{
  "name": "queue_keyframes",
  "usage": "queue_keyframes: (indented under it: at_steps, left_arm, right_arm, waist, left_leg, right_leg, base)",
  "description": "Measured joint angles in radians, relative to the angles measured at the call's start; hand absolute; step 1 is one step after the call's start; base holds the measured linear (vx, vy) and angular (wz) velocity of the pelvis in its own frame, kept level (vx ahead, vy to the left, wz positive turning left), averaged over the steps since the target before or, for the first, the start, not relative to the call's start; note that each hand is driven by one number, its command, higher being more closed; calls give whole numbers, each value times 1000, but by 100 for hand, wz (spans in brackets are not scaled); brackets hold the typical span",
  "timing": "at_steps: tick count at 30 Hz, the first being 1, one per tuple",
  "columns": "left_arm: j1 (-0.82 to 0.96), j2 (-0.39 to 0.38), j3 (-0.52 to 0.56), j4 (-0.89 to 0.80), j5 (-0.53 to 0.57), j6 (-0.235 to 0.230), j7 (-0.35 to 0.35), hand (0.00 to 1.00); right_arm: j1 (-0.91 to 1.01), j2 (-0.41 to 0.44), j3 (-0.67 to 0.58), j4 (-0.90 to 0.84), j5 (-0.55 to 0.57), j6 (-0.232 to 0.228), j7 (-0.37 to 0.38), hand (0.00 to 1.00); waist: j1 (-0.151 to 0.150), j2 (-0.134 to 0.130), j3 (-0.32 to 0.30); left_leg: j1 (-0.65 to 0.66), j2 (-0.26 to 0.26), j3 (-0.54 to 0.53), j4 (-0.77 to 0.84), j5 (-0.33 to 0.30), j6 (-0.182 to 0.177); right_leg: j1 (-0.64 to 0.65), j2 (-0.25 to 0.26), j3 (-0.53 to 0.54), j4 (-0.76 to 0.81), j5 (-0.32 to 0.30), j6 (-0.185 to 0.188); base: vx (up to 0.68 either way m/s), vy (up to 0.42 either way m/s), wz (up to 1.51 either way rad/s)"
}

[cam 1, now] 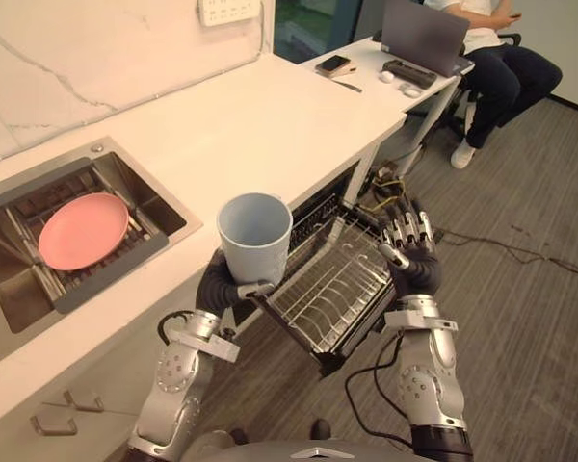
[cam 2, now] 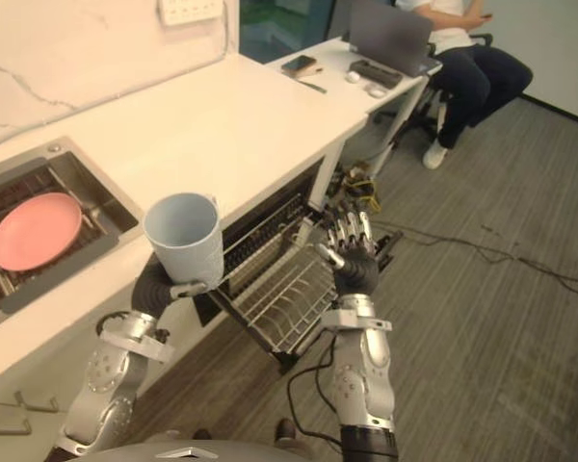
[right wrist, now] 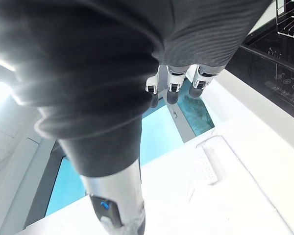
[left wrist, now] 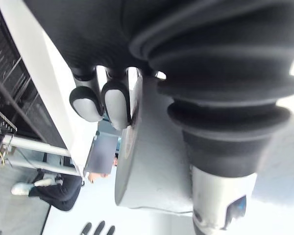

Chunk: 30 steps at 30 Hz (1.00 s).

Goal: Walk over to the sink, pick up the cup, carry it to the dishwasher, place the cup inside the dishwasher, then close the dishwasher door

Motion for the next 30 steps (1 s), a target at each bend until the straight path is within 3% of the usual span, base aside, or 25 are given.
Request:
queue_keyframes:
  at_steps: [8, 10, 14, 19, 30]
  left_arm:
    - [-90, -37, 8, 15, 314, -37, 305, 100]
    - [-107, -41, 8, 45, 430, -51, 404, 100]
    - [-123, -68, 6, 81, 520, -50, 510, 100]
    - [-128, -76, -16, 87, 601, -49, 575, 100]
    - [-151, -75, -112, 119, 633, -25, 585, 100]
  right_arm:
    - [10, 1, 100, -83, 39, 12, 70, 0]
    - [13, 3, 142, -81, 52, 33, 95, 0]
    - [13, 5, 210, -75, 50, 48, 96, 0]
    - [13, 10, 283, -71, 47, 51, 54, 0]
    - [4, 9, 402, -70, -58, 44, -50, 0]
  waist:
    - [-9, 0, 0]
    - [-10, -1, 0]
    - [-10, -4, 1]
    - [-10, -5, 1]
    - [-8, -21, -10]
  left_leg:
    - [23, -24, -1, -53, 29, 13]
    - [40, -33, 1, -77, 40, 16]
    - [49, -43, 2, -109, 60, 17]
    - [50, -46, 1, -123, 69, 17]
    - [71, -62, -8, -176, 103, 20]
  right_leg:
    - [1, -13, -1, 0, 6, 4]
    - [3, -17, 1, 0, 7, 5]
    - [1, -22, 0, 0, 10, 9]
    - [-2, -22, -1, 0, 11, 9]
    - [-3, -29, -2, 0, 13, 13]
  base:
    - [-29, 5, 1]
    - [-59, 4, -3]
    - [-52, -1, 1]
    - [-8, -4, 0]
    - [-30, -6, 2]
